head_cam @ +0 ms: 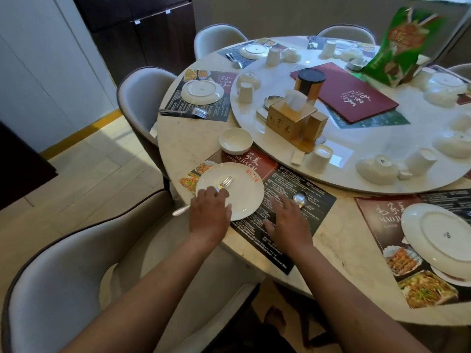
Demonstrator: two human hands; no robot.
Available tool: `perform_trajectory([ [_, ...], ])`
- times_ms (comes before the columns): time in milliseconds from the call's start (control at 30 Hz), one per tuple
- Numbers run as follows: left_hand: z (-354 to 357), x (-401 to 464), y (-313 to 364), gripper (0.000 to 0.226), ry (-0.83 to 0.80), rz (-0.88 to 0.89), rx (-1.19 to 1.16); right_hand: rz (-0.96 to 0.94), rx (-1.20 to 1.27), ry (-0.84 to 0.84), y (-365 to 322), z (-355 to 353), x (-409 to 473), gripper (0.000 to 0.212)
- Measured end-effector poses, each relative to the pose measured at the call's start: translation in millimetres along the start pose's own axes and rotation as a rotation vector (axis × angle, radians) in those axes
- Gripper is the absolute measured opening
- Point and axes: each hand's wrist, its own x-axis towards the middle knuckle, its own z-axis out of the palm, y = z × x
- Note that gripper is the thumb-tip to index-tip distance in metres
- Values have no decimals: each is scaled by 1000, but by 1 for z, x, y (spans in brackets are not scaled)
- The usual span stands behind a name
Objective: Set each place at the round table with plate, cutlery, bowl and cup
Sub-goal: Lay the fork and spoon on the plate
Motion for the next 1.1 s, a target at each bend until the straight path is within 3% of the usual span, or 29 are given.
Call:
perform_trajectory([
  [167,12,-6,72,32,-85,178,-40,84,2,68,31,-7,-9,68],
  [300,24,-6,113,29,-211,224,-28,159,17,72,64,-9,-20,66],
  [567,42,13,154,30,-389,102,21,168,-20,-72,99,-5,-29,54],
  [833,48,21,162,16,-409,93,11,167,4,-89,101,-11,-22,39],
  [1100,30,8,138,14,-345,-72,-217,119,9,10,83,-12,-21,41],
])
